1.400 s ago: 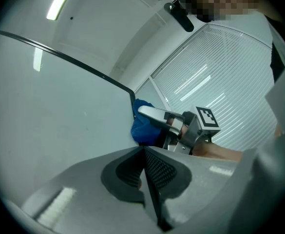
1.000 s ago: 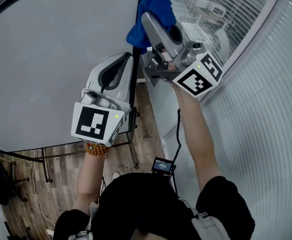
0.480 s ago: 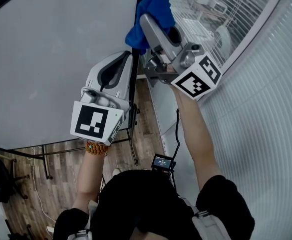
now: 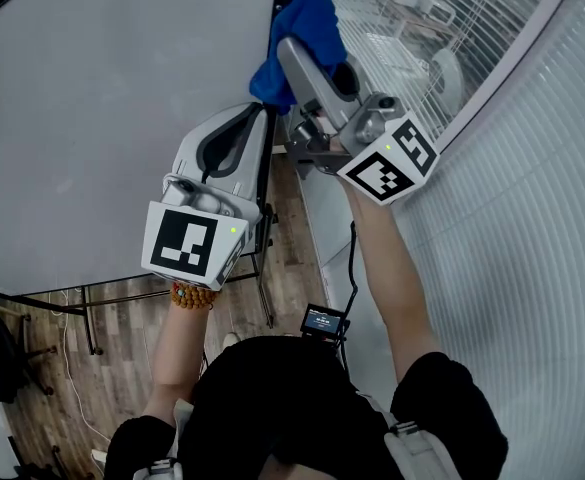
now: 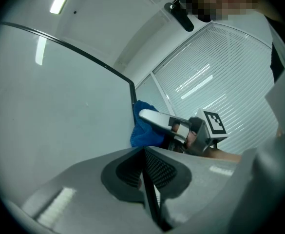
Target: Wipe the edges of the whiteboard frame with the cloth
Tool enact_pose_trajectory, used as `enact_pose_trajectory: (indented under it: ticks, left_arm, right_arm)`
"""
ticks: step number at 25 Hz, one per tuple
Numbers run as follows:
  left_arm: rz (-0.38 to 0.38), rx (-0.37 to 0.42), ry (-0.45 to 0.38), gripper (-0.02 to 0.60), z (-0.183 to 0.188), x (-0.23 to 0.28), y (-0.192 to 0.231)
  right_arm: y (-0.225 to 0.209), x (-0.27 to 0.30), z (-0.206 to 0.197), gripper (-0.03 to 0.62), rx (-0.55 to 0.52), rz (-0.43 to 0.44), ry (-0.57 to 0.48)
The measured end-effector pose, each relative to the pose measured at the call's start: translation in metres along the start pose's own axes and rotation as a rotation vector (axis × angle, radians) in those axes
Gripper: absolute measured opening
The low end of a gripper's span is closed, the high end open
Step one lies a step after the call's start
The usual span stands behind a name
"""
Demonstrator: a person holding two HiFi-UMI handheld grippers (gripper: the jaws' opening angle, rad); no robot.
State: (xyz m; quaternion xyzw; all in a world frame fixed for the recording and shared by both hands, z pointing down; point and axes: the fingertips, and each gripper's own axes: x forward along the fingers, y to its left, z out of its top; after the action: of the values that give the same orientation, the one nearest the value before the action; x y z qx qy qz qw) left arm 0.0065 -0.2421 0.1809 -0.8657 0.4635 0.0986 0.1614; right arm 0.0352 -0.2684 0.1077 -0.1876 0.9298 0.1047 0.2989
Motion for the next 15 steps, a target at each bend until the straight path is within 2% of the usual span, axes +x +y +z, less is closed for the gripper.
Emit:
enact_pose_trajectory:
  ticks: [15]
  left_arm:
    - [0.003,-0.017,0.036,0.000,-0.015,-0.002,-0.001]
  right_arm:
    - [0.001,-0.013,-0.016,0.075,0.004,-0.015,0.007]
